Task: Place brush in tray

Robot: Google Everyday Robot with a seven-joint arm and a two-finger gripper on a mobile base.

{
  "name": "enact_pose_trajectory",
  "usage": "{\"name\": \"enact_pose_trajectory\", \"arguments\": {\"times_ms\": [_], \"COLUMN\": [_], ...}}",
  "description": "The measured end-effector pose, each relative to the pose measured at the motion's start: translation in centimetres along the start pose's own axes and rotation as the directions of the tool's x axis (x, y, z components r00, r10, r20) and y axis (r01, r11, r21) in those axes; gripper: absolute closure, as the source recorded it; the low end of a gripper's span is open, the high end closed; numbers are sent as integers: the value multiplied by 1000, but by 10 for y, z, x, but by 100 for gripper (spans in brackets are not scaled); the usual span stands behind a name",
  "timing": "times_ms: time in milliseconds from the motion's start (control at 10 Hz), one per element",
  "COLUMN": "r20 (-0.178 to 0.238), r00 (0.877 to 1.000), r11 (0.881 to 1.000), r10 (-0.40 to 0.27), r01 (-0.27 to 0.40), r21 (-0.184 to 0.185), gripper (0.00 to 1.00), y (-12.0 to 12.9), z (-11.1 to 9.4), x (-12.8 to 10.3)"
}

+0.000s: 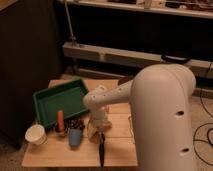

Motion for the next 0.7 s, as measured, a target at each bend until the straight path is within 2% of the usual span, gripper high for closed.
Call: {"name": "enact_pose_trajectory", "arguments": {"times_ms": [300, 700], "r20": [3, 5], "r00": [1000, 1000], "r11": [999, 999], "r10": [-17, -17], "r01": [17, 17], "r21": [34, 33], "gripper": [20, 20], "y": [6, 7], "z": [11, 10], "x": [5, 5]}}
